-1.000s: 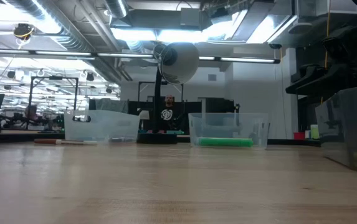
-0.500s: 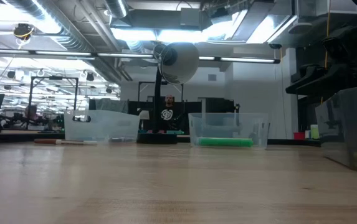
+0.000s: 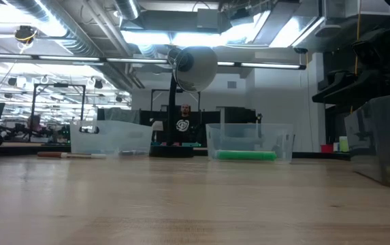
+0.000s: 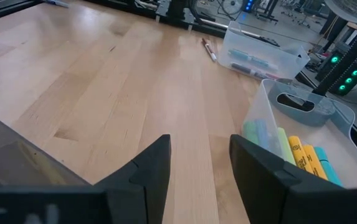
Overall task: Pick & Place Markers
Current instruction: Put the blue marker pen into the left transparent bin
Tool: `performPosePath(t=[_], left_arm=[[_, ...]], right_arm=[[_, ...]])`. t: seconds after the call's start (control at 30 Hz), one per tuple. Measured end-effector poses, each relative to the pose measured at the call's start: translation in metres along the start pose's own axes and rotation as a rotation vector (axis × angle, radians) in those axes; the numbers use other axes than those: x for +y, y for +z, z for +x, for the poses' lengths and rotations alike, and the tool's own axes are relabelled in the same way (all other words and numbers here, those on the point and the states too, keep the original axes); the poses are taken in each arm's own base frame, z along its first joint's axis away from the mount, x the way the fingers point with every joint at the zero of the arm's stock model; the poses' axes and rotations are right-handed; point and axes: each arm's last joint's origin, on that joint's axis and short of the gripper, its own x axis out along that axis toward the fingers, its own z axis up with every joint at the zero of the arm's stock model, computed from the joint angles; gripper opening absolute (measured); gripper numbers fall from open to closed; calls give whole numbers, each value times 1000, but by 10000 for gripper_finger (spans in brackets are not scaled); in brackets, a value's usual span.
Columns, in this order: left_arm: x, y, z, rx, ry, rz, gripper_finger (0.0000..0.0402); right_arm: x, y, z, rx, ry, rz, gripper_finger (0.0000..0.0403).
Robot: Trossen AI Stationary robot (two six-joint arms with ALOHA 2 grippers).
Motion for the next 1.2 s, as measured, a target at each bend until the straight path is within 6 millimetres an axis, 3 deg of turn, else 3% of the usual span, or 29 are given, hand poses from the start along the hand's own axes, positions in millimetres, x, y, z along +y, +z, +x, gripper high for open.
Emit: performPosePath(t=[0.47, 1.2], left_arm=[[-2, 10, 15, -10, 44, -95, 194], [-1, 18, 15, -45, 76, -148, 193]], right_arm=[[0, 0, 0, 0, 0, 0, 163], [0, 0, 0, 0, 0, 0, 163]])
